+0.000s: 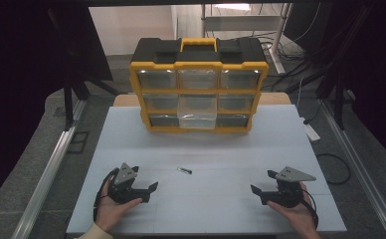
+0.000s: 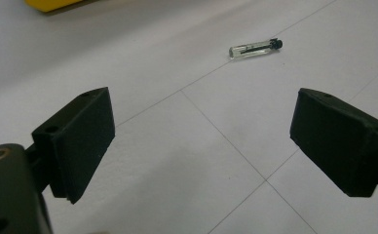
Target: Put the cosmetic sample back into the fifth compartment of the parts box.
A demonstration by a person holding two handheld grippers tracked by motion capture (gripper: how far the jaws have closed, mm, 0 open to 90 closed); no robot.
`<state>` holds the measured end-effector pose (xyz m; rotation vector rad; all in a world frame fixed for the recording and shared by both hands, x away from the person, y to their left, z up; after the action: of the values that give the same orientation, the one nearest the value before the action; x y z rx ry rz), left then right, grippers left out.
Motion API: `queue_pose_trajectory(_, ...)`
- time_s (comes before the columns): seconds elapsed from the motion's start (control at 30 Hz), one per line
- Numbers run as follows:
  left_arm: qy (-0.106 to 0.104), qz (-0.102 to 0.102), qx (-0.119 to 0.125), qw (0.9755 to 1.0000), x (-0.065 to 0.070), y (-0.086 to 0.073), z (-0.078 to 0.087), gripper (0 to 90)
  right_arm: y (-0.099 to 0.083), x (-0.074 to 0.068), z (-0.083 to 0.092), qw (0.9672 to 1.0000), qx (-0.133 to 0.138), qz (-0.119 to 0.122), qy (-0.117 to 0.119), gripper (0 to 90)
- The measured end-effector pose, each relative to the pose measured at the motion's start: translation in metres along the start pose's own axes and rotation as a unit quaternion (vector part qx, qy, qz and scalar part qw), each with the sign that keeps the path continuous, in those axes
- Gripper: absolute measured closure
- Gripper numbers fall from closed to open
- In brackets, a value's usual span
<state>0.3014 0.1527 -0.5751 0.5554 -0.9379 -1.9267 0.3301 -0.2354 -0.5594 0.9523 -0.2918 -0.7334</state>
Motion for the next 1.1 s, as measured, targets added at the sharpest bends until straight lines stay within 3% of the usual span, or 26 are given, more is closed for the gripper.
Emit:
queue_pose_trajectory(0.17, 0.002, 0.001, 0.003, 1.0000, -0.001, 0.001, 0.001, 9.9, 0.006, -0.004, -0.005, 1.0000, -0.002, -0.002, 0.009, 15.7)
queue_pose_trajectory(0.43, 0.001, 0.004, 0.003, 1.0000, -0.001, 0.000, 0.001, 10.1, 0.020, -0.024, -0.018, 0.9986, -0.026, 0.027, 0.038, 16.7)
queue_pose_trajectory(0.9, -0.002, 0.007, -0.002, 1.0000, 0.000, -0.002, -0.001, 10.0, 0.061, -0.045, -0.040, 0.9953, -0.023, 0.059, 0.073, 17.6)
queue_pose_trajectory(1.1, -0.002, 0.007, -0.004, 1.0000, 0.000, -0.002, -0.001, 10.1, 0.070, -0.055, -0.051, 0.9932, -0.031, 0.071, 0.086, 17.6)
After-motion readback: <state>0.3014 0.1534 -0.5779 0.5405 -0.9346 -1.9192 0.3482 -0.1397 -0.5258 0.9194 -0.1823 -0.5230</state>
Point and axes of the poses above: each handheld gripper's, and its own axes: z roughly backward along the jaws, y roughly out of its top, x roughly to its right, the point moved 9 cm from there along -z, roughly forward along the jaws, and after that the axes turned 6 degrees about y, right-handed, at the moved point
